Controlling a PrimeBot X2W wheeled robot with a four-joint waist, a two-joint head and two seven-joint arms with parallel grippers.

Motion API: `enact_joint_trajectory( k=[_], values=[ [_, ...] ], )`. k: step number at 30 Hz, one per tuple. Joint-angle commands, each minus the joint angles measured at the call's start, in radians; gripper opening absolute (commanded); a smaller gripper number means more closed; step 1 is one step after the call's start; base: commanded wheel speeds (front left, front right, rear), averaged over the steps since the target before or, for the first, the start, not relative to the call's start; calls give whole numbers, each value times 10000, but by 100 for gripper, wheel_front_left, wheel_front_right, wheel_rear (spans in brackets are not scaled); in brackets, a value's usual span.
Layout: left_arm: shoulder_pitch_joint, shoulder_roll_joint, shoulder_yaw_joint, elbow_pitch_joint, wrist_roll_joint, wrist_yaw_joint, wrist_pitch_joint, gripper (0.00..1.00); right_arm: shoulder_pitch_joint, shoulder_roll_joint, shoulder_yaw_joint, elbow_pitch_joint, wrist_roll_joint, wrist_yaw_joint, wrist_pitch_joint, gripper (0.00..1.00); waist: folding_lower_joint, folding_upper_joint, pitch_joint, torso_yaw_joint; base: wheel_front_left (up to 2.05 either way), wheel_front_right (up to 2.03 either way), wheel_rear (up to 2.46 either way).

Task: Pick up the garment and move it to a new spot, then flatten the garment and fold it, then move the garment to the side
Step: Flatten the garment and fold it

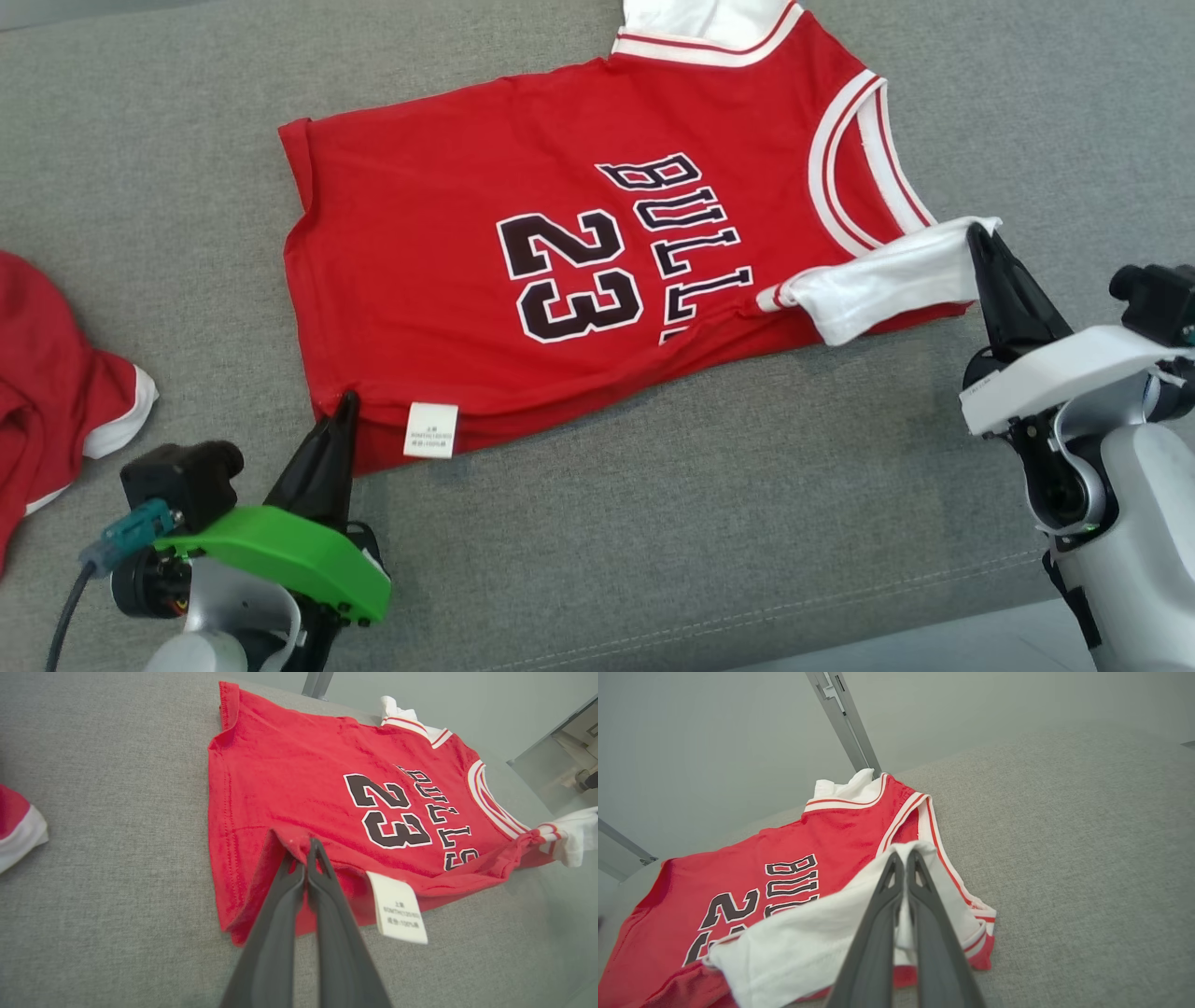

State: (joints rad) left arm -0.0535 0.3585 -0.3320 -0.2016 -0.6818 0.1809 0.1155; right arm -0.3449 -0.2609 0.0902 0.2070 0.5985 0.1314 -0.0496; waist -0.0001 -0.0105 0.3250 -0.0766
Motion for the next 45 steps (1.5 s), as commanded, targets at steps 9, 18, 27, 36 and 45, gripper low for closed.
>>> enact_joint_trajectory(
  k=[9,18,27,36,45],
  values=[
    [-2291,-278,-97,2159,-225,-254,719,0,-1772,158,194,2174,-821,-14,80,0,1,105,406,305,0,0,0],
    [-3592,-287,-275,4122,10,-597,587,0,-2616,316,811,3666,-1310,-14,-537,0,1,105,390,206,0,0,0],
    [-3113,-326,-319,4434,145,-588,-35,100,-2844,-224,1364,3902,-1998,-14,-1479,100,1,105,116,170,0,0,0],
    [-1395,116,-438,2563,348,-194,-448,100,-1293,-838,1110,2236,-2406,-15,-714,100,1,105,-245,93,0,0,0],
    [-1261,351,-559,2395,203,-111,210,100,-538,-770,618,1360,-3212,-15,1413,100,1,105,290,155,0,0,0]
  ],
)
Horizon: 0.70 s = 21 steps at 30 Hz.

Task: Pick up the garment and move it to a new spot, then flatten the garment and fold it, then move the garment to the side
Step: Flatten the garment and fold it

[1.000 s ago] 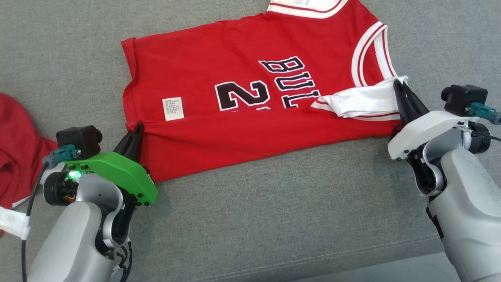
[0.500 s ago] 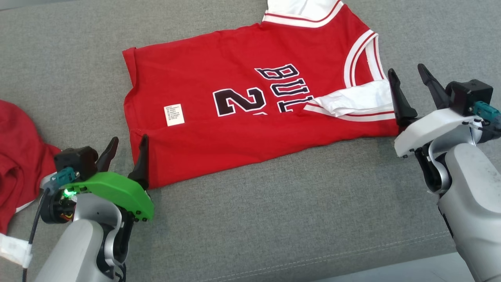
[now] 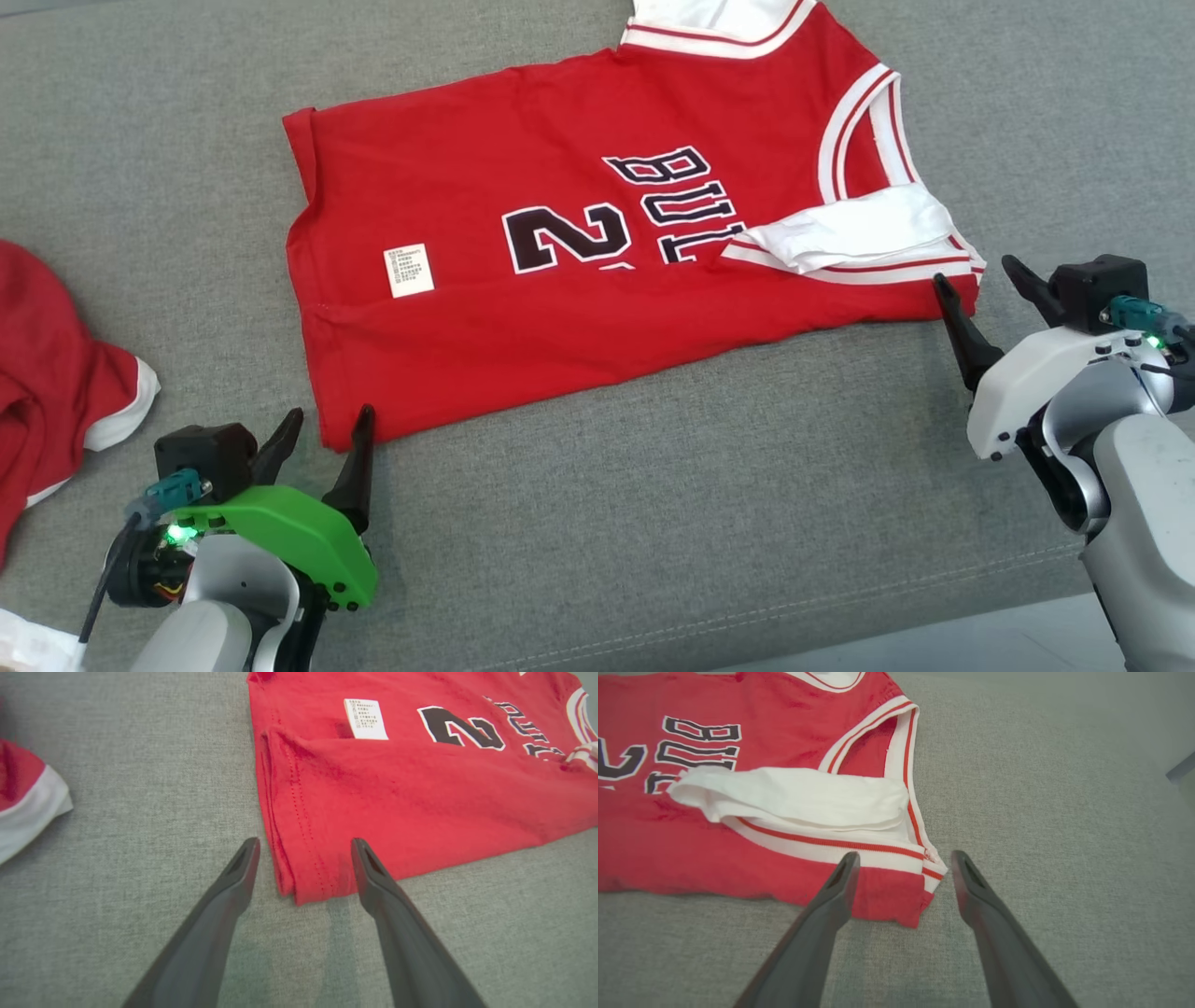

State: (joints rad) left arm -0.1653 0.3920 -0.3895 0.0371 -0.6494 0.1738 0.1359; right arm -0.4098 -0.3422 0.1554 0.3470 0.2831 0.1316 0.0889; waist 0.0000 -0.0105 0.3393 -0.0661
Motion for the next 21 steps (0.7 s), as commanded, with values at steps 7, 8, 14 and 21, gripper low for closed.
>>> enact_joint_trajectory(
  k=[7,8,14,21],
  values=[
    [-536,73,-258,437,-168,-286,568,100,-209,269,-253,188,-335,-17,843,100,0,105,593,156,0,0,0],
    [-580,16,-283,523,-280,-357,635,100,-241,314,-267,249,-329,-17,924,100,0,105,655,176,0,0,0],
    [-733,-86,-691,888,-668,-980,1143,0,-466,621,-143,590,133,-5,1129,0,0,105,807,222,0,0,0],
    [-607,285,-665,611,-861,-1278,1433,0,-366,183,-111,447,1135,-11,1356,0,0,105,341,200,0,0,0]
  ],
)
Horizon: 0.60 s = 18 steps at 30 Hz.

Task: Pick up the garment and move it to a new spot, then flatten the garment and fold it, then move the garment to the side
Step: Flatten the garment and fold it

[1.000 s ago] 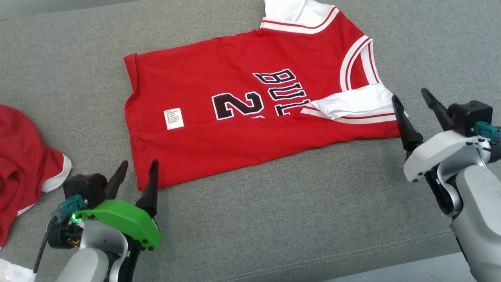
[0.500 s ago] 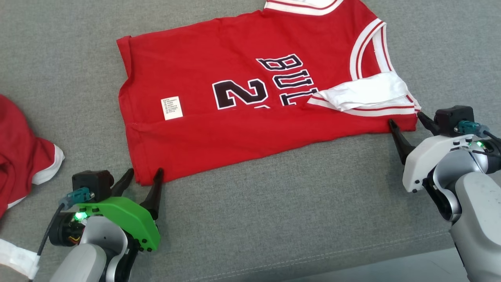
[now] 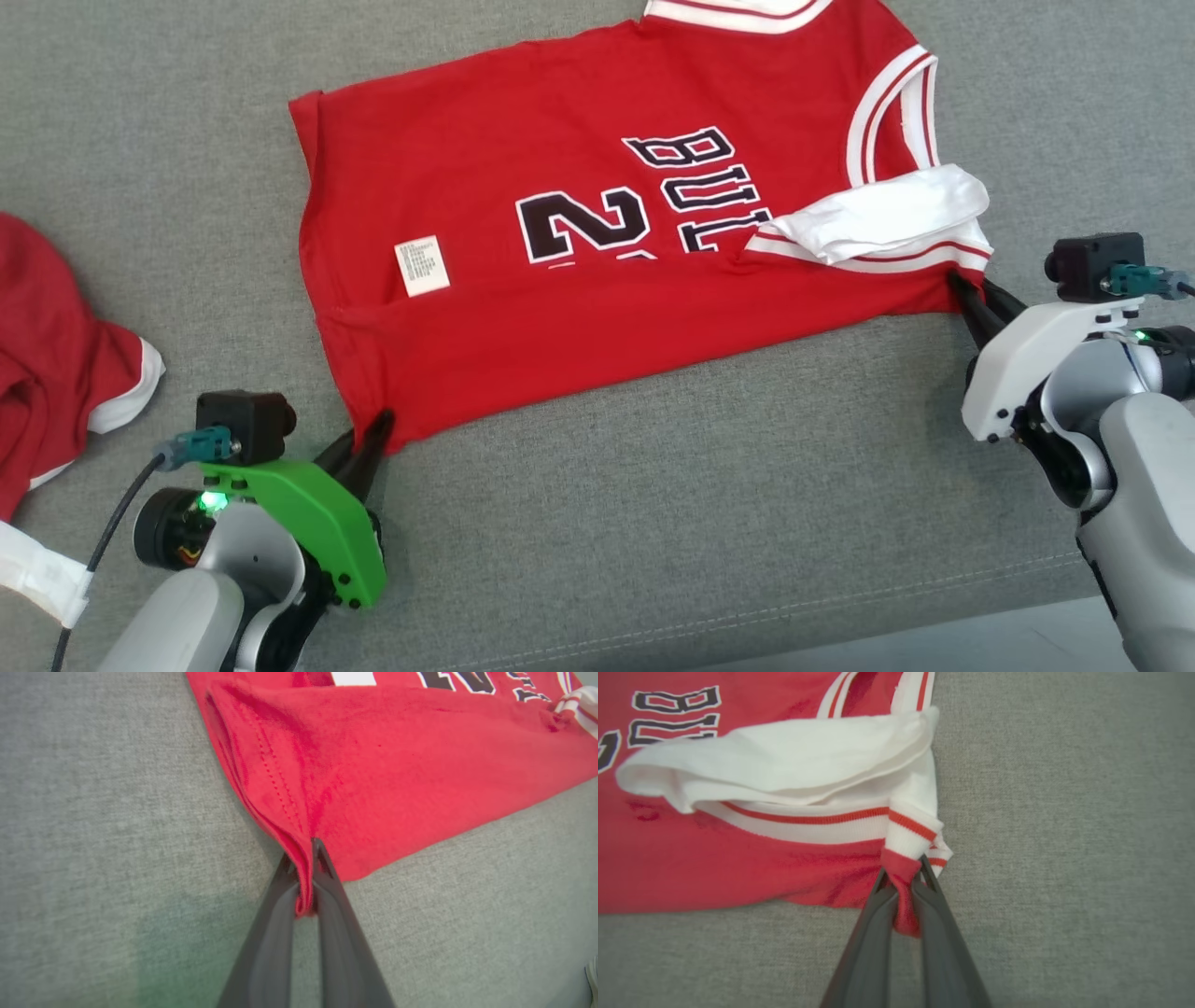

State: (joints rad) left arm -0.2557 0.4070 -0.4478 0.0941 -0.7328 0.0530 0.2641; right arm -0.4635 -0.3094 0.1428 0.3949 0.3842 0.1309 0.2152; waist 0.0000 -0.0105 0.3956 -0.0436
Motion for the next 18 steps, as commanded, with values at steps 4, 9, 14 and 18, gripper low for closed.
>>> enact_joint_trajectory(
  k=[4,9,14,18],
  values=[
    [652,839,-13,-753,-195,-160,708,0,567,-690,-28,-803,744,-11,606,0,0,105,-642,-97,0,0,0],
    [1633,1540,146,-2345,-699,25,1474,0,1743,-1452,-169,-2450,1587,-11,1577,0,0,105,-944,-193,0,0,0],
    [2617,1741,300,-3444,-1136,501,1729,0,3096,-1730,-532,-3824,2058,-10,2469,0,0,105,-745,-284,0,0,0],
    [2798,1528,90,-3292,-1056,601,1718,0,3541,-1382,-486,-3878,2040,-8,2646,0,0,105,-440,-274,0,0,0]
  ],
)
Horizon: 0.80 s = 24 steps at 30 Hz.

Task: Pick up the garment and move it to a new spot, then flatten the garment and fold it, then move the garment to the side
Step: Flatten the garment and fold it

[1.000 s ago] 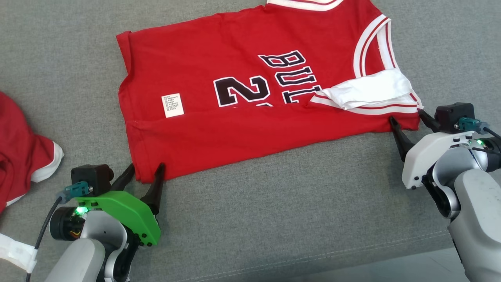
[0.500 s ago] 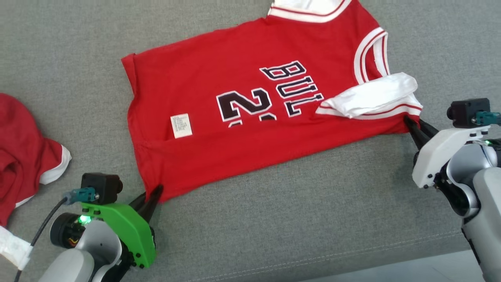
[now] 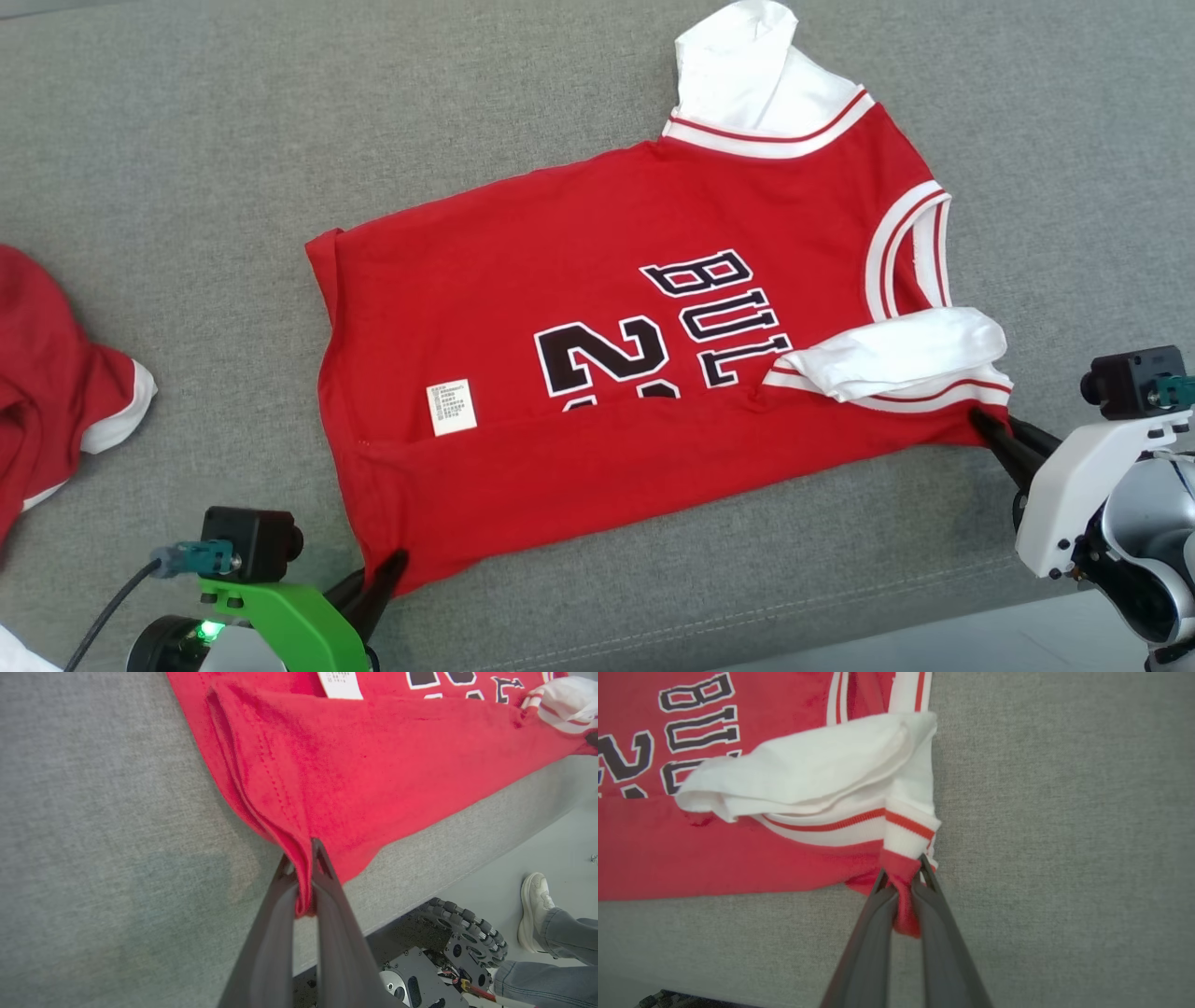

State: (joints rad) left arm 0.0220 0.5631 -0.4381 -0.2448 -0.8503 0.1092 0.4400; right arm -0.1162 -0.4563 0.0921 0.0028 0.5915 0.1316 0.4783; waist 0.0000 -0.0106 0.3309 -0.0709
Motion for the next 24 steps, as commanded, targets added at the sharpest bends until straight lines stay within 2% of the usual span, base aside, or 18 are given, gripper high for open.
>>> enact_joint_trajectory(
  k=[1,2,3,4,7,9,14,18,24],
  values=[
    [-49,-71,-90,198,208,30,-38,0,60,85,26,109,-211,-16,-52,0,0,106,265,26,0,0,0],
    [-131,-169,-125,305,215,86,-59,27,21,174,-12,211,-284,-17,-165,0,0,106,313,59,0,0,0],
    [-270,-220,-183,508,368,172,-131,100,-51,301,-59,352,-414,-16,-312,75,0,106,384,107,0,0,0],
    [-287,-249,-196,563,429,202,-191,100,-72,228,-78,353,-486,-16,-298,100,0,106,411,132,0,0,0],
    [-303,-242,-97,598,514,352,-258,100,-212,126,-204,120,-485,-16,-308,100,0,106,460,171,0,0,0],
    [-409,-40,83,447,683,500,-331,100,-572,87,-415,-293,-339,-14,-329,100,0,106,582,160,0,0,0],
    [-1435,174,731,-281,872,876,-289,100,-2484,265,-1033,-582,-545,-16,-169,100,0,106,1222,248,0,0,0],
    [-3232,-142,764,266,1041,897,45,100,-4604,529,-813,550,-1310,-11,-192,100,0,106,1922,591,0,0,0],
    [-5514,-1046,104,2238,1446,552,202,100,-6944,878,-255,3001,-1849,-11,-834,100,0,106,2225,1332,0,0,0]
  ],
)
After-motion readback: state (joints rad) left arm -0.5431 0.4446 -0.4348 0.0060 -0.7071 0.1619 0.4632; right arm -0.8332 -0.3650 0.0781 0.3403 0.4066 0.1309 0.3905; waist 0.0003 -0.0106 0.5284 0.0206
